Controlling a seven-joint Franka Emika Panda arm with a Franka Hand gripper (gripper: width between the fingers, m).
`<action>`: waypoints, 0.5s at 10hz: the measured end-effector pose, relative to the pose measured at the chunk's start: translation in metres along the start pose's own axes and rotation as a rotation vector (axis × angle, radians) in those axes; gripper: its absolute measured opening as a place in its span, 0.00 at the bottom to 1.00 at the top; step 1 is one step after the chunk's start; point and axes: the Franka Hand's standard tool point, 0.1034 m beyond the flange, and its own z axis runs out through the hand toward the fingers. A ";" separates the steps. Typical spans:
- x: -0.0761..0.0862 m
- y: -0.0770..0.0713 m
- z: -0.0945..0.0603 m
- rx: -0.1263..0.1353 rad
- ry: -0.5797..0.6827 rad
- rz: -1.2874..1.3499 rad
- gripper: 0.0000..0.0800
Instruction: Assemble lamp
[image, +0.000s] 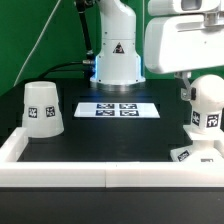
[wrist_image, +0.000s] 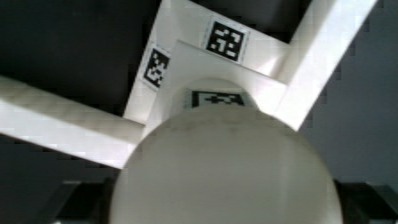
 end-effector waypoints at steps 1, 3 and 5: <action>0.000 0.001 0.000 -0.001 0.001 0.078 0.72; 0.000 0.001 -0.001 -0.001 0.001 0.178 0.72; 0.000 0.003 -0.001 -0.002 0.002 0.333 0.72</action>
Offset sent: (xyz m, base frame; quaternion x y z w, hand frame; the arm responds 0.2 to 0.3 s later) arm 0.0000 0.0000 0.0000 0.0000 0.0000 0.1938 0.9810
